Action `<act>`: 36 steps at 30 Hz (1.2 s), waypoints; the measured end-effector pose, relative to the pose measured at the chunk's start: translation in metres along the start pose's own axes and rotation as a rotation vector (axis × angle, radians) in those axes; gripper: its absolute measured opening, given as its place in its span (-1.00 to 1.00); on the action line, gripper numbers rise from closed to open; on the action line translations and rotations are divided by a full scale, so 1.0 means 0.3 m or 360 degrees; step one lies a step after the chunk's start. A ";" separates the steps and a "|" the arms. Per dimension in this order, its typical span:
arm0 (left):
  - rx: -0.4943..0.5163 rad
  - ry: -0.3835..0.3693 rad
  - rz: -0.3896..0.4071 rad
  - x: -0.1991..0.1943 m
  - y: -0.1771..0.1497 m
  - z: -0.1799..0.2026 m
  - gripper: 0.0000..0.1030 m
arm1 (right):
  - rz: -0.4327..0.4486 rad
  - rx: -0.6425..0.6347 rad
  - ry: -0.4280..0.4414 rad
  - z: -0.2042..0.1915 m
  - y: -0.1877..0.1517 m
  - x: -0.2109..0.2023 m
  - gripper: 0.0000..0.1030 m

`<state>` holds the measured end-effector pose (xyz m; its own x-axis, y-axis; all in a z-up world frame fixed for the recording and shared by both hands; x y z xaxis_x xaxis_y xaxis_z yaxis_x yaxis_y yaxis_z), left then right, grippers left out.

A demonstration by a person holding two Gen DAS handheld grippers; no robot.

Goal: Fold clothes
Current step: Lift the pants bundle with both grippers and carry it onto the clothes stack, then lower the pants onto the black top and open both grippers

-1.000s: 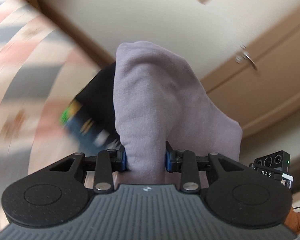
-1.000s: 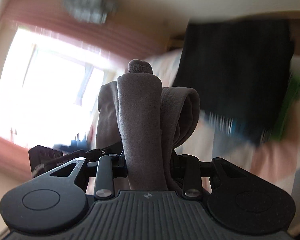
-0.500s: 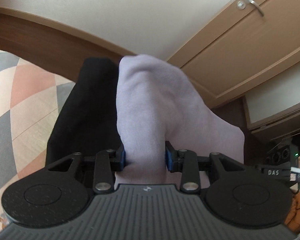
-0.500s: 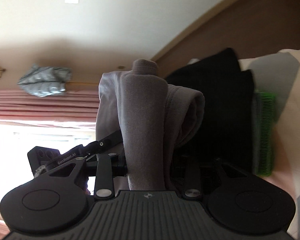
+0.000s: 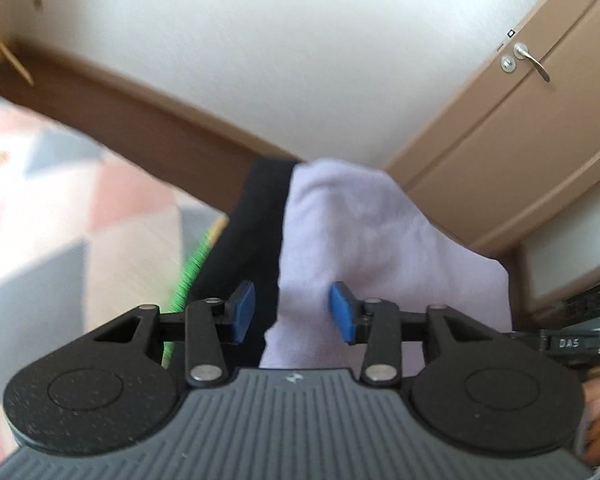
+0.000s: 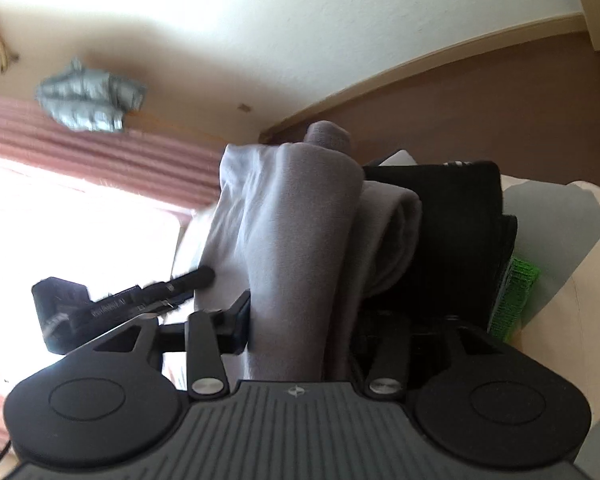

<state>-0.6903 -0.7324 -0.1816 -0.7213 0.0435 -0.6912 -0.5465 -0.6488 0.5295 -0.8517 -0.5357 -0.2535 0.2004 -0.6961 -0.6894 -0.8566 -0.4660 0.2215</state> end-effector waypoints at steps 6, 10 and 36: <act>0.0227 0.0131 0.0165 -0.130 -0.082 0.130 -0.38 | 0.0231 -0.0515 -0.0327 -0.098 -0.035 -0.150 0.05; 0.0255 0.0202 0.0198 -0.127 -0.162 0.175 -0.38 | 0.0478 -0.1025 -0.0478 -0.206 -0.087 -0.250 0.09; 0.0329 0.0180 0.0370 -0.022 -0.120 0.233 -0.41 | 0.0580 -0.1698 -0.0168 -0.159 -0.052 -0.126 0.59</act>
<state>-0.6956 -0.6564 -0.1616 -0.7915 -0.1797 -0.5842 -0.4560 -0.4628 0.7602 -0.8234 -0.5281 -0.1979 -0.0626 -0.8596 -0.5071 -0.0027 -0.5079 0.8614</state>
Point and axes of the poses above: each gripper's, at about its wrist camera, not at the fingertips, and x roughly the way its jaws point, z to its right, y to its top, the point moved 6 cm from there along x, roughly the way its jaws point, and after that the axes turned 10 degrees about -y, right-handed, at the moved point
